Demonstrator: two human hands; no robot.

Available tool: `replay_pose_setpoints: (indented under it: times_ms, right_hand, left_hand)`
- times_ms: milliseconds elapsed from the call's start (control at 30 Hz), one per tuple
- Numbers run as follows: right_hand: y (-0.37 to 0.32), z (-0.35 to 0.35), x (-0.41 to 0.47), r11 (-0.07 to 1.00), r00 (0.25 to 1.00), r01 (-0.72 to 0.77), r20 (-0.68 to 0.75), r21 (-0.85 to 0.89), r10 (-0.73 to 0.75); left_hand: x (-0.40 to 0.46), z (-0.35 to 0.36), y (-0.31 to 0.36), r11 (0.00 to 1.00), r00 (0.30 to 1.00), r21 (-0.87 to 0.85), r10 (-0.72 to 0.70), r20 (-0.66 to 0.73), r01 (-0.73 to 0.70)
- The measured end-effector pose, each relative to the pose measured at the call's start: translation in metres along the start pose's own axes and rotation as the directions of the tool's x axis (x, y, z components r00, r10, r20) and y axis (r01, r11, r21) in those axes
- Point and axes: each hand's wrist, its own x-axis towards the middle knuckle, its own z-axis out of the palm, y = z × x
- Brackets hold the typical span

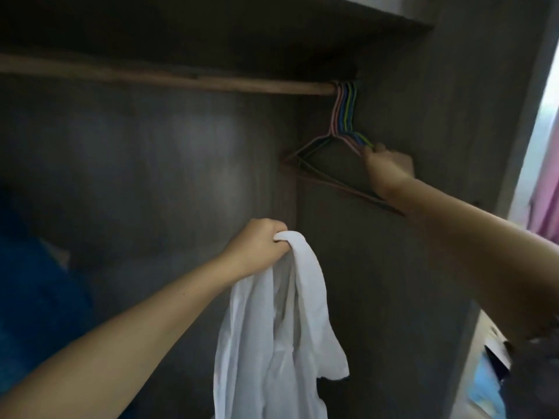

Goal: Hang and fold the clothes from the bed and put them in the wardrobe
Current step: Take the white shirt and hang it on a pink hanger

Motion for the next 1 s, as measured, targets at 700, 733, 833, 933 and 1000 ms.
replay_pose_setpoints:
  times_ms: [700, 733, 833, 933, 1000]
  right_hand:
    - [-0.042, 0.049, -0.174, 0.025, 0.841, -0.496, 0.488, 0.868, -0.235]
    - [-0.037, 0.048, -0.191, -0.022, 0.811, -0.546, 0.522, 0.838, -0.265]
    - [-0.019, 0.045, -0.235, -0.027, 0.706, -0.667, 0.619, 0.745, -0.345]
    - [-0.008, 0.047, -0.268, -0.002, 0.616, -0.745, 0.687, 0.667, -0.386]
    - [-0.002, 0.048, -0.285, 0.016, 0.569, -0.780, 0.719, 0.626, -0.400]
  left_hand:
    - [-0.037, 0.027, -0.098, 0.719, 0.749, 0.233, -0.659, -0.073, 0.655]
    - [-0.045, 0.030, -0.097, 0.696, 0.719, 0.204, -0.691, -0.074, 0.689]
    - [-0.060, 0.046, -0.074, 0.699, 0.714, 0.186, -0.700, -0.017, 0.690]
    - [-0.067, 0.071, -0.029, 0.765, 0.775, 0.209, -0.630, 0.050, 0.609]
    - [-0.074, 0.089, 0.002, 0.807, 0.814, 0.219, -0.575, 0.083, 0.548]
